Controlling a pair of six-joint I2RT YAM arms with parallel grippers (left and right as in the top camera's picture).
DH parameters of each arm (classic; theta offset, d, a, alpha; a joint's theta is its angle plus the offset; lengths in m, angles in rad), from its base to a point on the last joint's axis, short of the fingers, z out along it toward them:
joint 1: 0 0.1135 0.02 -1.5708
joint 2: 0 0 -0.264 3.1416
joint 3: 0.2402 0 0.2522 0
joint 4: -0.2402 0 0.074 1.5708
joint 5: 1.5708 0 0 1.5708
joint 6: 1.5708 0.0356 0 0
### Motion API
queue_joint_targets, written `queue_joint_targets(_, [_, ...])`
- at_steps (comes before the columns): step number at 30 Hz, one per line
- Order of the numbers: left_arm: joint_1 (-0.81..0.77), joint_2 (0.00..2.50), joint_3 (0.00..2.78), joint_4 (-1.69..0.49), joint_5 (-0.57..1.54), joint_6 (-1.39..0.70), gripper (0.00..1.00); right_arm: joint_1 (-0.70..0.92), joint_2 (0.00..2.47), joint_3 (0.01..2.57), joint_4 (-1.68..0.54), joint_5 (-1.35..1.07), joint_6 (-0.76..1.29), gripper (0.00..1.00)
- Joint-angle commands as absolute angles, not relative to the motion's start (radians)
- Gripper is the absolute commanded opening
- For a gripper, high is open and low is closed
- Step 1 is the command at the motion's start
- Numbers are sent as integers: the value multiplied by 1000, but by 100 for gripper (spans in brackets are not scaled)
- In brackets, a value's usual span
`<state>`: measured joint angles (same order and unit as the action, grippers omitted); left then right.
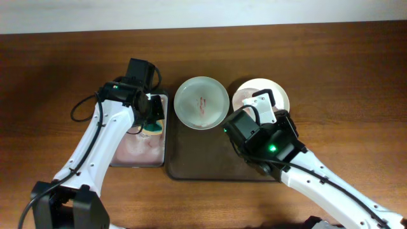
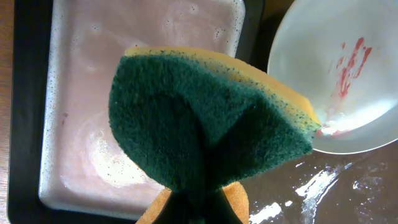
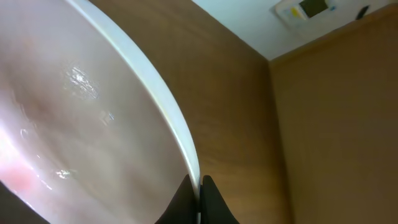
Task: Clean dirty plates on tray and stack at the side
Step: 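Carry the plate right and set it on the table beside the tray, then drag the top-left plate to the tray center with the right gripper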
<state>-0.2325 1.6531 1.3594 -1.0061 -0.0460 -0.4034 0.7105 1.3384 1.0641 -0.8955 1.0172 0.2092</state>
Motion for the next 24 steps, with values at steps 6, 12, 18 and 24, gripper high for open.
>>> queue_joint_targets(6, [-228,1638,1362,-1004,-57,-387,0,663,1348,1084,-863,861,391,4])
queue_joint_targets(12, [-228,1638,1362,-1007,-49,-387,0,259,1348,1084,-862,441,511,4])
queue_joint_targets(18, [-228,1638,1362,-1007,-49,-387,0,-218,1349,1083,-863,118,509,4])
queue_joint_targets(24, [-228,1638,1362,-1008,-49,-387,0,-498,1476,1083,-855,69,487,4])
